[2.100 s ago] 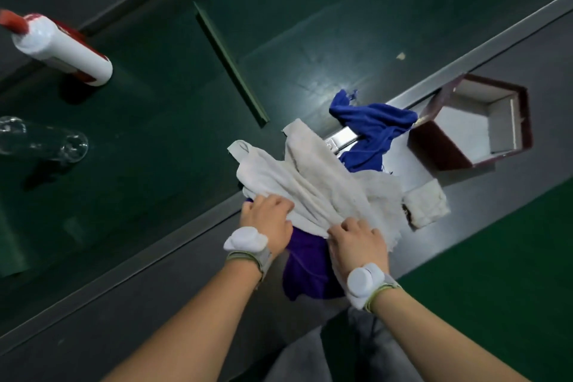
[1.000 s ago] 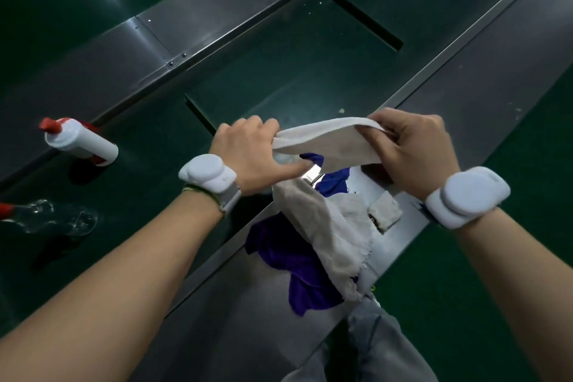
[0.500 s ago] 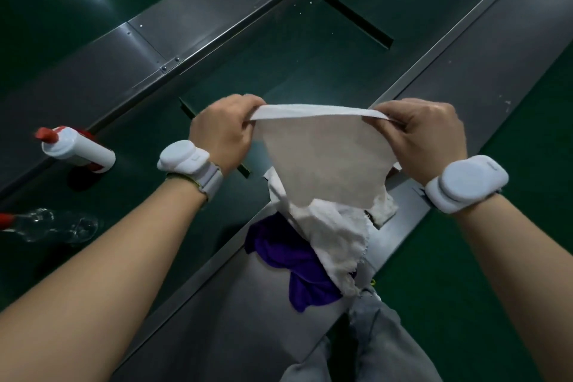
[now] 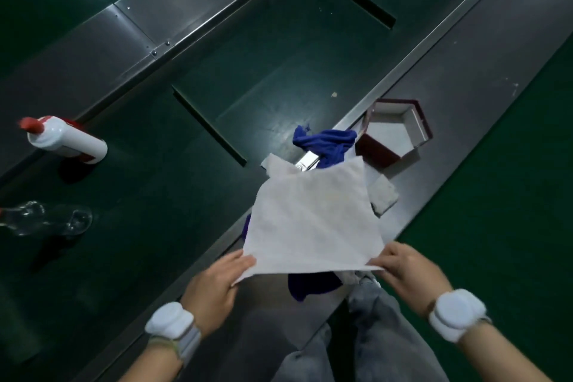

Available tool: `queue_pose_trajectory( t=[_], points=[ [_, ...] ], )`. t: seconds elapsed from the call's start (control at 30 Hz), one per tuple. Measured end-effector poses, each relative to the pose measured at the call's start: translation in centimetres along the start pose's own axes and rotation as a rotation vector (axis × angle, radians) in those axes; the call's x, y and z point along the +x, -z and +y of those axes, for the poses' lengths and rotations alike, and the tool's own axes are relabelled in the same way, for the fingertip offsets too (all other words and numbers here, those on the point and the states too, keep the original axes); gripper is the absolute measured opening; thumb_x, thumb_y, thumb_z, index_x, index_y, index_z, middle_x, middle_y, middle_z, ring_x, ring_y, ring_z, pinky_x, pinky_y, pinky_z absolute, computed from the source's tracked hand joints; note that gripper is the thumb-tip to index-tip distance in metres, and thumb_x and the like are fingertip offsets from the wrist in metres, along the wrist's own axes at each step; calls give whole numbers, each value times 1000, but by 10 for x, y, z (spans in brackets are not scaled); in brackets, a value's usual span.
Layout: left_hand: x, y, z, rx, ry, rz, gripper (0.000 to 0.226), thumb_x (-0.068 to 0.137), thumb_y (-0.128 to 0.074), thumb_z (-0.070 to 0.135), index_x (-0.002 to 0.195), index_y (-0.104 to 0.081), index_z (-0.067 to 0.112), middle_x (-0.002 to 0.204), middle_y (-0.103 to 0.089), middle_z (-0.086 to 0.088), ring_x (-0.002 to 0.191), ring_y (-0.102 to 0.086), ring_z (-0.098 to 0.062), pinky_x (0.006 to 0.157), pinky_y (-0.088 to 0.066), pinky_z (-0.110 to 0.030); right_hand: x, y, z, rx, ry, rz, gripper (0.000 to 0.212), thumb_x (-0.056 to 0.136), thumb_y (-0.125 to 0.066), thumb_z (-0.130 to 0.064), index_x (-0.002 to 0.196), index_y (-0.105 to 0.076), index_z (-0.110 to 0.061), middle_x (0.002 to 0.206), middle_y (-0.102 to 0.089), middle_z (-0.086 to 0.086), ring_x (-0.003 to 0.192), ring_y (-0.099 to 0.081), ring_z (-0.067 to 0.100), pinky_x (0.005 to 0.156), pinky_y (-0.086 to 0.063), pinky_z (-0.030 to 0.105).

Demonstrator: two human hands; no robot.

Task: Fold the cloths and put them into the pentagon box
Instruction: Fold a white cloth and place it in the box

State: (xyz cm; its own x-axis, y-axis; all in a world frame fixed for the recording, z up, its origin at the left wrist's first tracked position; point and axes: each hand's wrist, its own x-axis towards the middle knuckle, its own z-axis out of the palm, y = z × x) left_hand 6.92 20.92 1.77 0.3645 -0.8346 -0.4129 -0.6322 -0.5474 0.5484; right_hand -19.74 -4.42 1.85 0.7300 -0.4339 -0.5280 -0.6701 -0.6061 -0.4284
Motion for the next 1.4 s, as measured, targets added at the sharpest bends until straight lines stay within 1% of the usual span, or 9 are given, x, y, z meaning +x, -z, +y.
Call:
queue_pose_trajectory(
  t=[0.17,0.33,0.5,0.67,0.83,1.03,1.13,1.27,1.4],
  points=[
    [-9,-46,-15,52,87,-141,46,84,-51,4,123,-61,27,131,-59,6,128,-48,-13,102,-37,-29,6,-58,17,11,-52,-204,23,93,-47,-31,106,-66,-34,120,-61,-10,115,-52,18,90,-44,29],
    [46,-38,-8,-76,245,209,24,84,-60,9,101,-67,24,92,-72,-8,85,-65,-33,72,-52,-40,48,-42,21,192,-243,182,17,89,-56,-34,101,-68,-29,97,-73,7,92,-66,31,75,-52,34],
    [130,-37,-8,-151,320,443,11,86,-55,24,93,-62,29,83,-71,-7,77,-65,-32,63,-50,-35,115,-19,33,292,-317,406,20,87,-52,-45,89,-62,-27,78,-67,2,70,-61,27,57,-43,28],
    [164,-51,-15,-189,553,368,46,84,-62,31,127,-48,21,111,-65,-8,101,-60,-30,82,-45,-34,147,-29,43,426,-401,314,50,82,-65,-39,127,-49,-22,116,-62,6,98,-62,25,85,-50,37],
    [133,-84,-10,-229,837,226,38,76,-67,46,94,-57,15,93,-67,-8,93,-60,-32,73,-40,-32,127,-72,56,346,-647,-47,56,85,-53,-52,123,-51,-12,122,-61,12,104,-60,33,81,-41,32],
    [127,-98,-1,-255,884,376,34,75,-69,41,69,-47,16,59,-53,3,58,-48,-23,55,-30,-30,126,-86,57,658,-795,-80,41,72,-67,-58,73,-50,-21,82,-62,5,66,-55,23,65,-44,34],
    [126,-96,2,-157,849,325,43,80,-62,44,58,-41,14,54,-48,-3,51,-43,-23,47,-25,-30,125,-88,50,878,-837,3,34,68,-77,-42,66,-55,-15,70,-69,12,61,-60,26,63,-53,40],
    [124,-86,2,-188,890,355,34,84,-58,36,67,-53,7,62,-55,-8,66,-51,-33,58,-37,-33,119,-81,39,1251,-935,204,12,76,-64,-8,68,-54,-9,47,-62,9,42,-58,21,33,-38,19],
    [121,-71,22,-320,798,582,15,79,-65,27,75,-56,15,64,-57,2,72,-59,-31,62,-38,-29,107,-65,26,1310,-850,292,34,80,-61,1,111,-53,-10,88,-66,18,50,-58,18,34,-40,20]
  ],
)
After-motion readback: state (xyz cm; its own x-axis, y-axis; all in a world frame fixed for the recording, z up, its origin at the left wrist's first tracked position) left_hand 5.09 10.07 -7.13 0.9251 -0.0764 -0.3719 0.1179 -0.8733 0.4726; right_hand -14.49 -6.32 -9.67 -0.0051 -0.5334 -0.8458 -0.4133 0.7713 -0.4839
